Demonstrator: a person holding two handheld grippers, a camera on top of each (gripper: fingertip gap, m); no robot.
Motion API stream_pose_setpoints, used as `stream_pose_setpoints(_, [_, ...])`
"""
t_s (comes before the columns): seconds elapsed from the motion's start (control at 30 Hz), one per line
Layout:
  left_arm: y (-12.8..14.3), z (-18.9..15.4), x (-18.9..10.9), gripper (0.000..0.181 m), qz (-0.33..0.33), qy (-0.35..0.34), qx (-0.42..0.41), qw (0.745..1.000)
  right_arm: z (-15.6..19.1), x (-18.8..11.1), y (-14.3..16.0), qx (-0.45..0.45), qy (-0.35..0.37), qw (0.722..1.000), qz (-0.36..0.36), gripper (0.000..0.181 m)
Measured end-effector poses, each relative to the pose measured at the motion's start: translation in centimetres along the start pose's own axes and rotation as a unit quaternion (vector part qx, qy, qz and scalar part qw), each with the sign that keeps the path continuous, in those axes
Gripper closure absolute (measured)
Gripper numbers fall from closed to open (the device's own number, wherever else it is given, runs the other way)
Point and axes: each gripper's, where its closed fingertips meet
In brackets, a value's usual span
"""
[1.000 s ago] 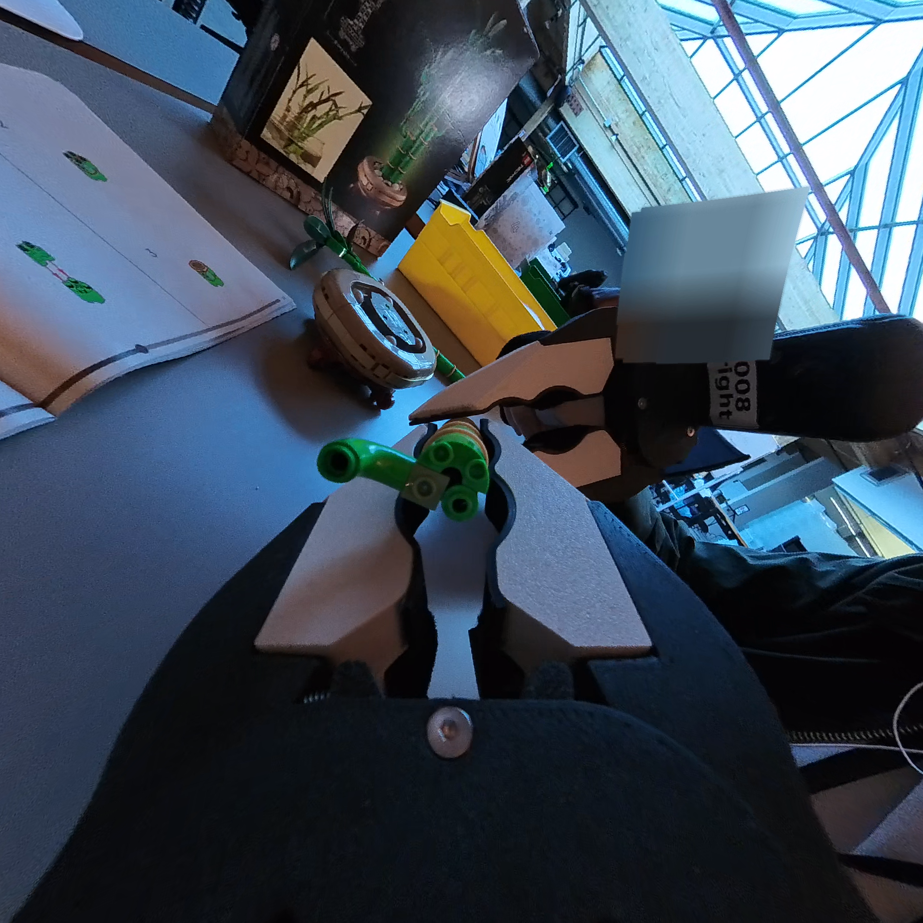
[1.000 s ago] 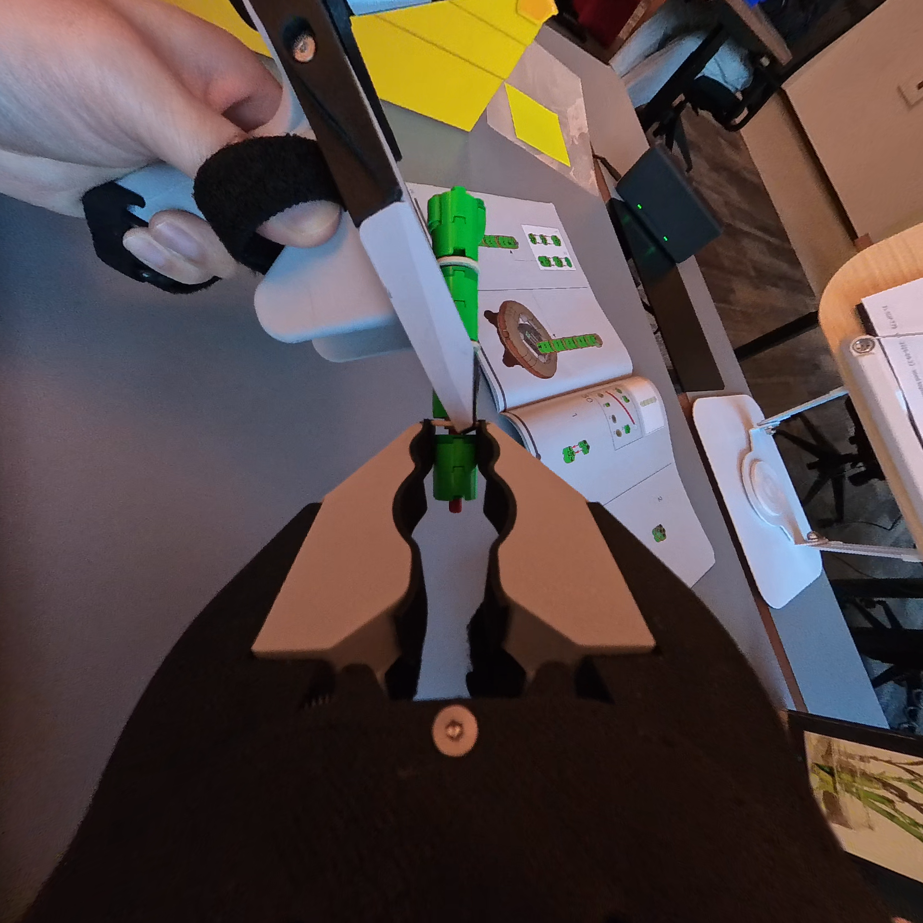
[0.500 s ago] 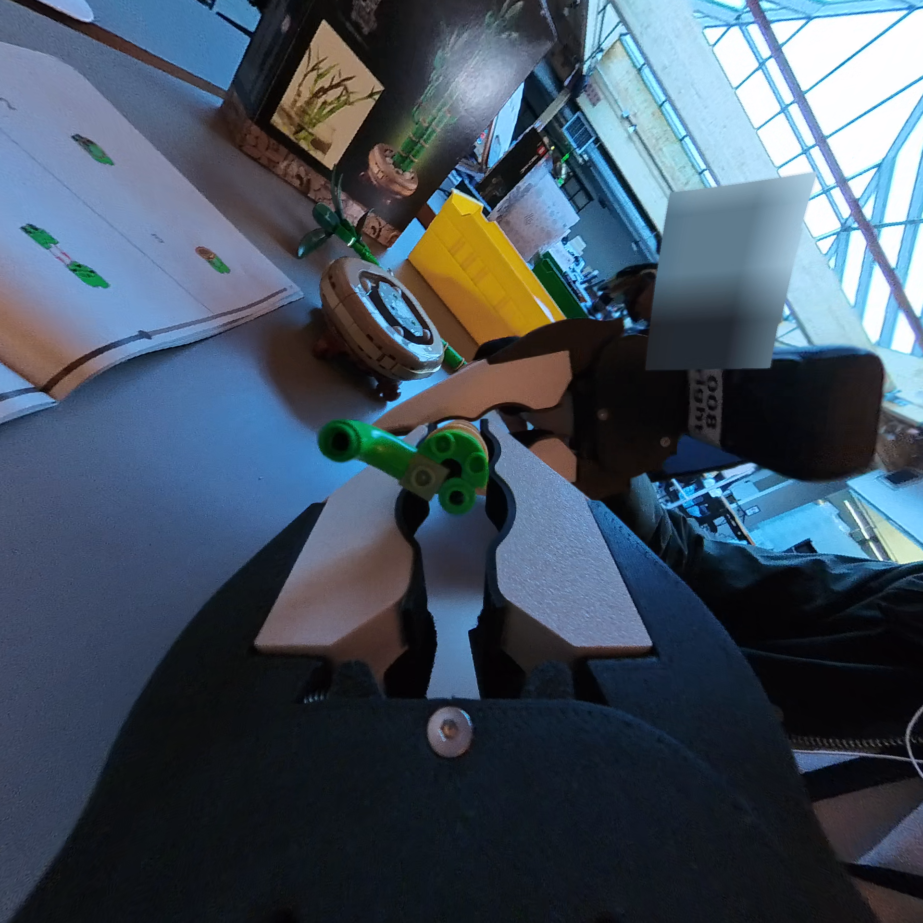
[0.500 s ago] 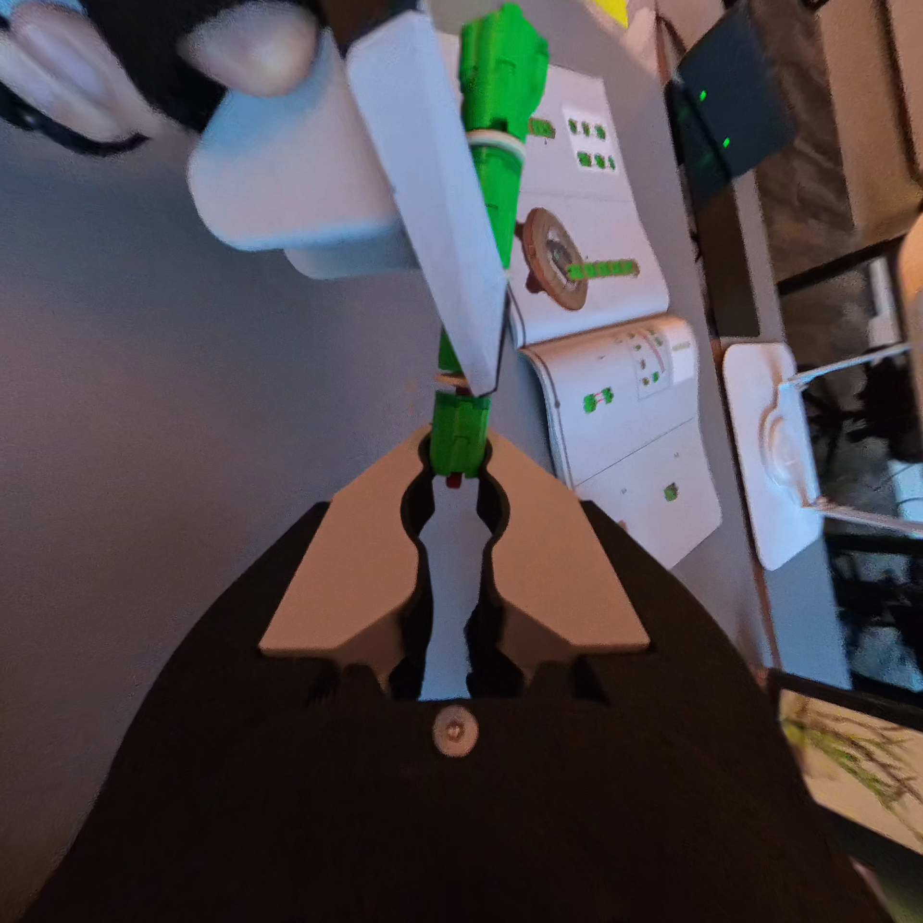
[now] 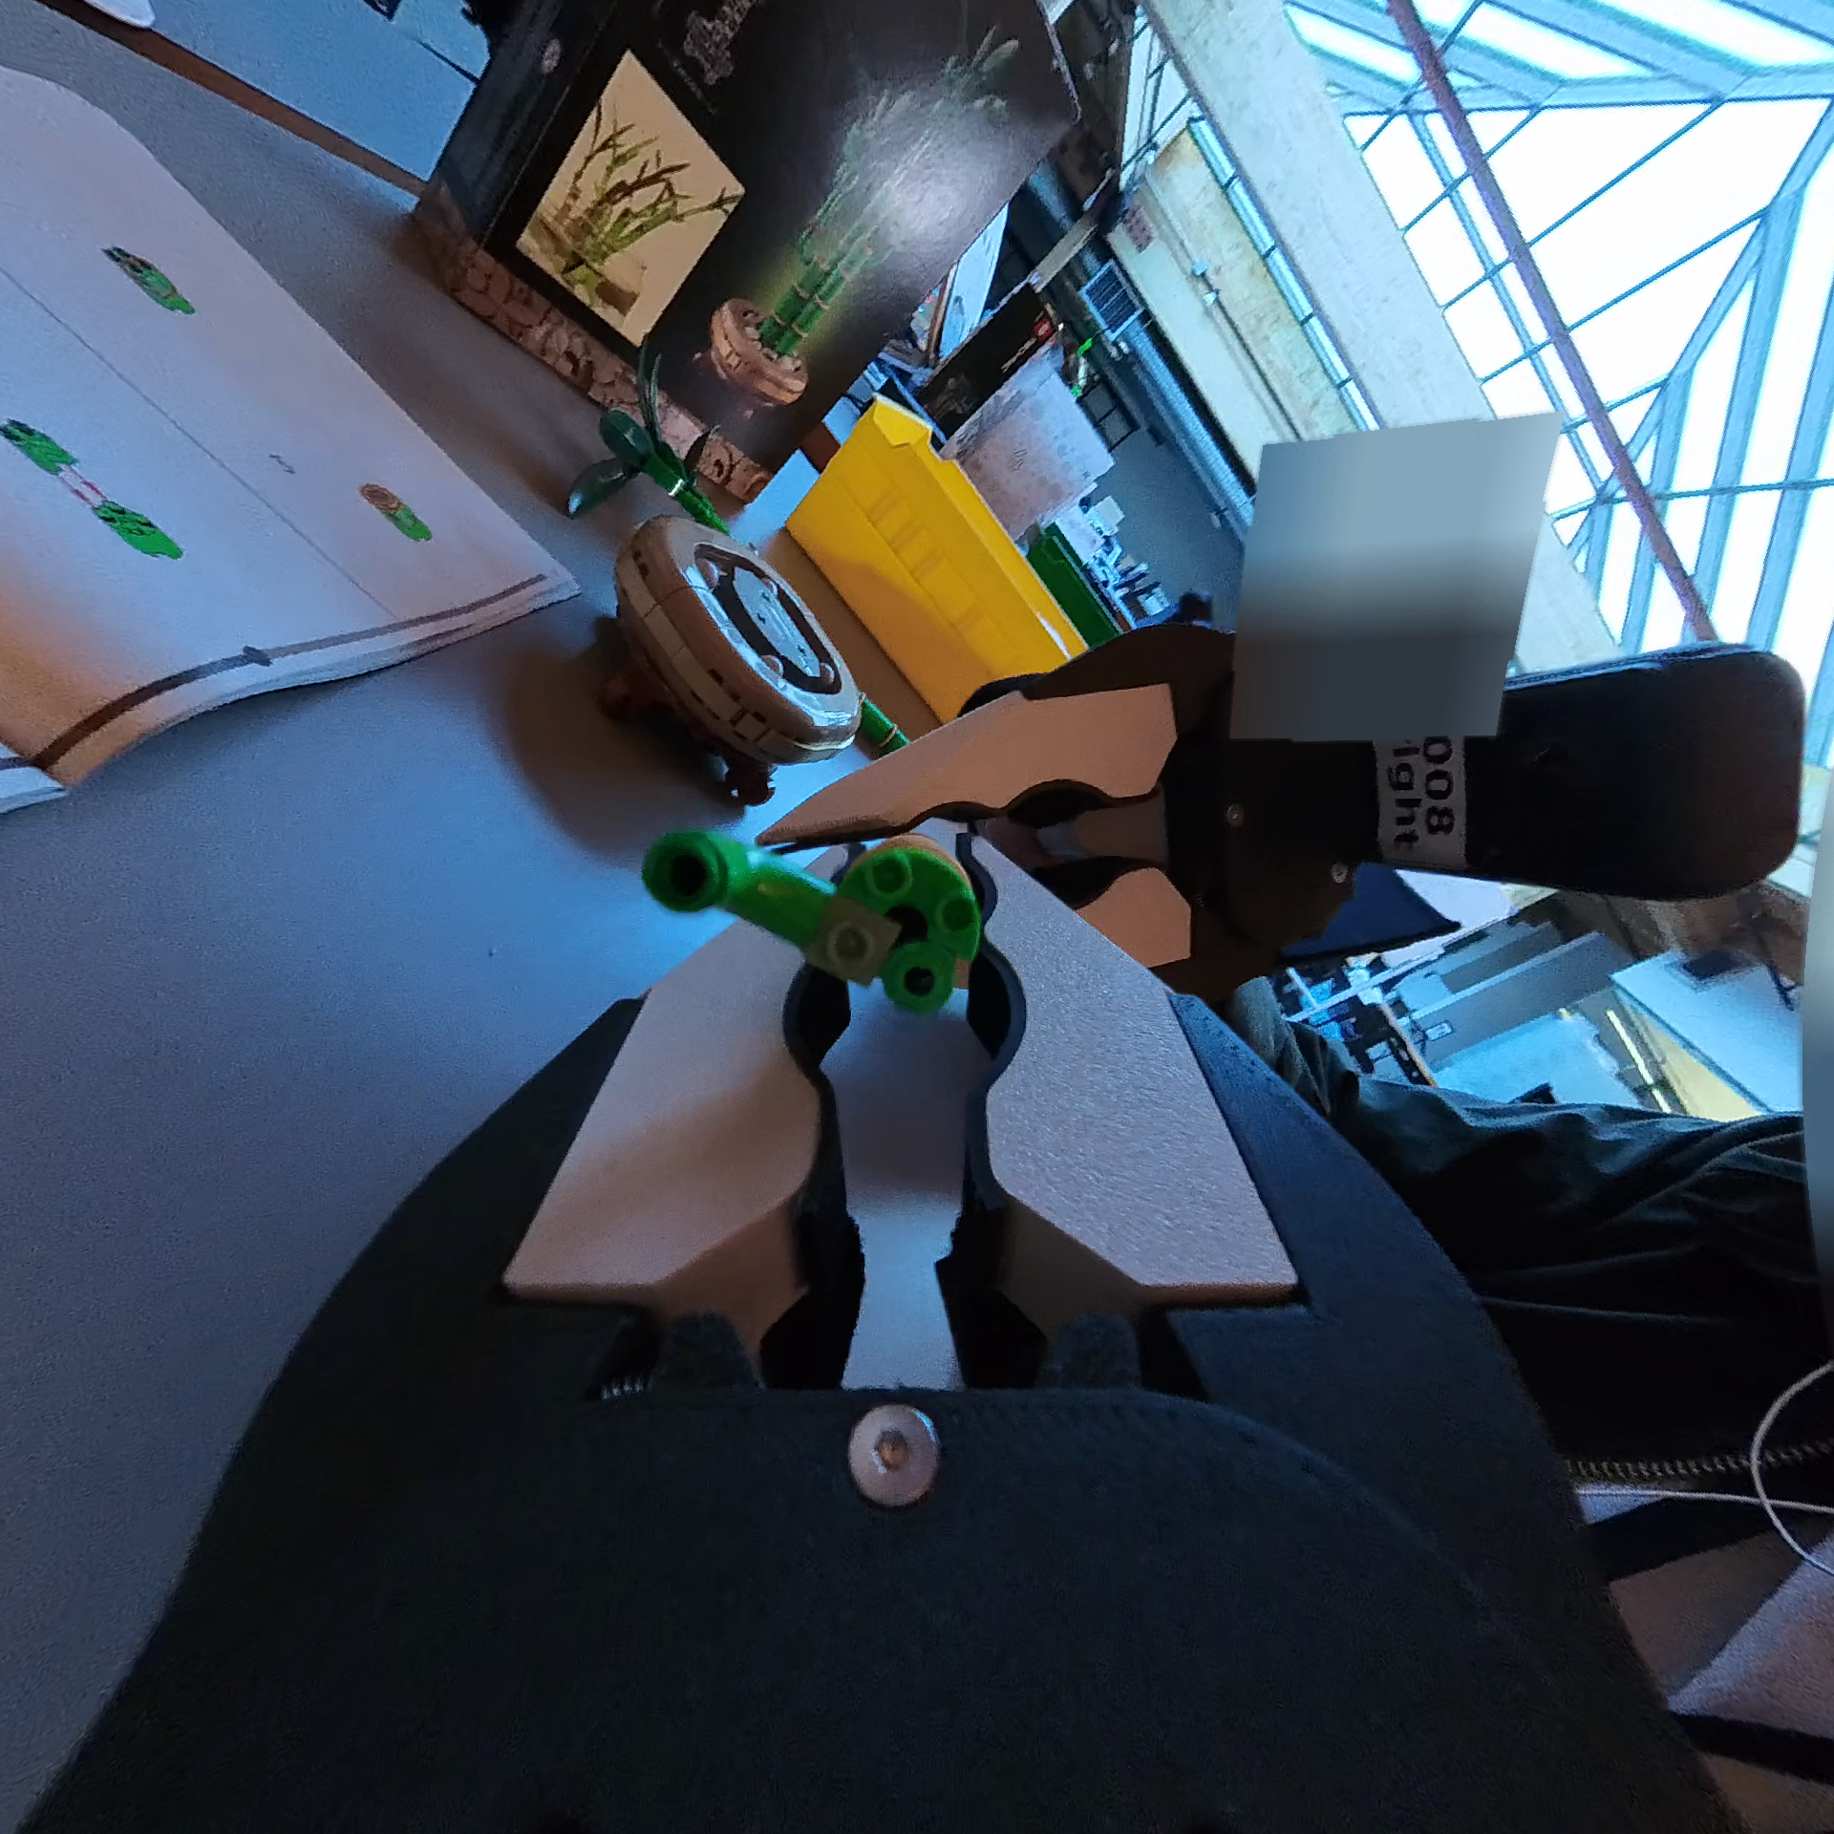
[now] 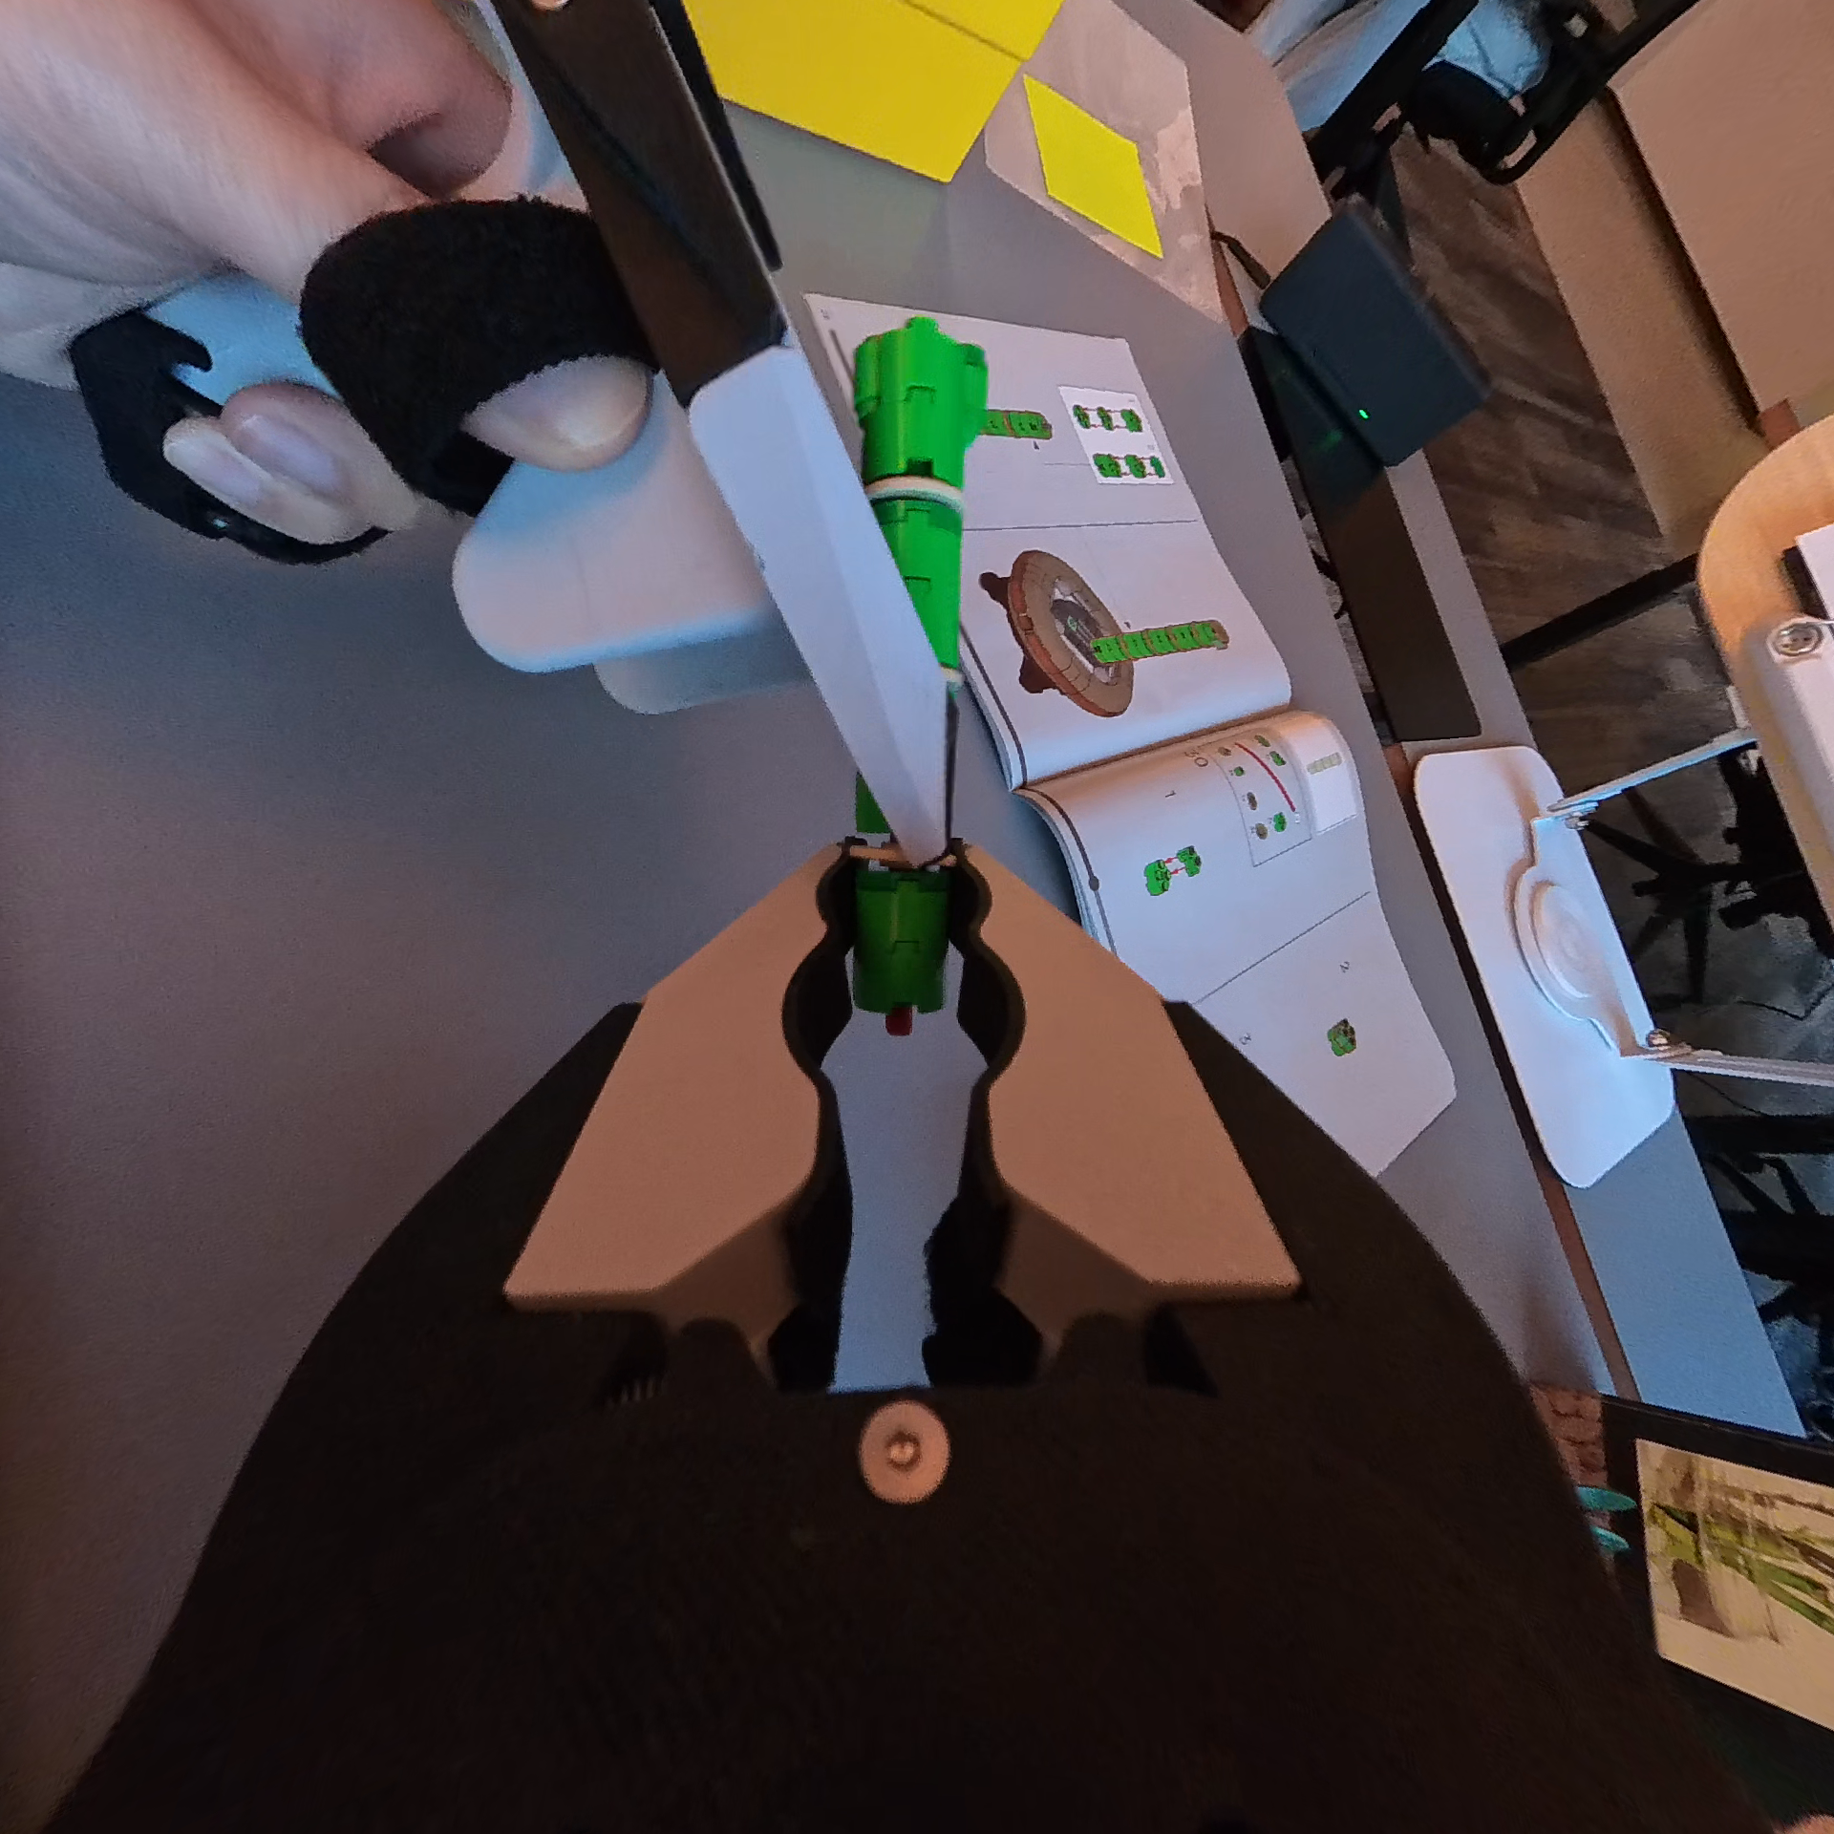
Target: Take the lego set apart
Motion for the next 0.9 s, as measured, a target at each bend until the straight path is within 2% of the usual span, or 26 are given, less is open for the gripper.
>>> stream_pose_setpoints(0.4, [-0.18, 0.73, -0.32, 0.166, -0.001, -0.002, -0.020, 1.000, 0.01, 0.71, 0.03, 0.031, -0.002, 1.000, -0.001, 0.167])
stream_pose_setpoints(0.57, [-0.53, 0.30, -0.70, 0.166, -0.001, 0.041, -0.065, 0.997, -0.05, 0.48, -0.40, 0.037, -0.013, 0.999, -0.013, 0.168])
stream_pose_setpoints(0.9, [-0.24, -0.13, -0.61, 0.166, 0.024, 0.044, -0.047, 0.998, 0.10, -0.02, -0.29, 0.025, -0.019, 0.999, -0.012, 0.168])
Point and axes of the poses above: each gripper's, where its closed fingertips meet, x out along the fingers, y out of its underside, z = x × y across the jaws, and after that the axes turned 2 degrees about -x, right-handed
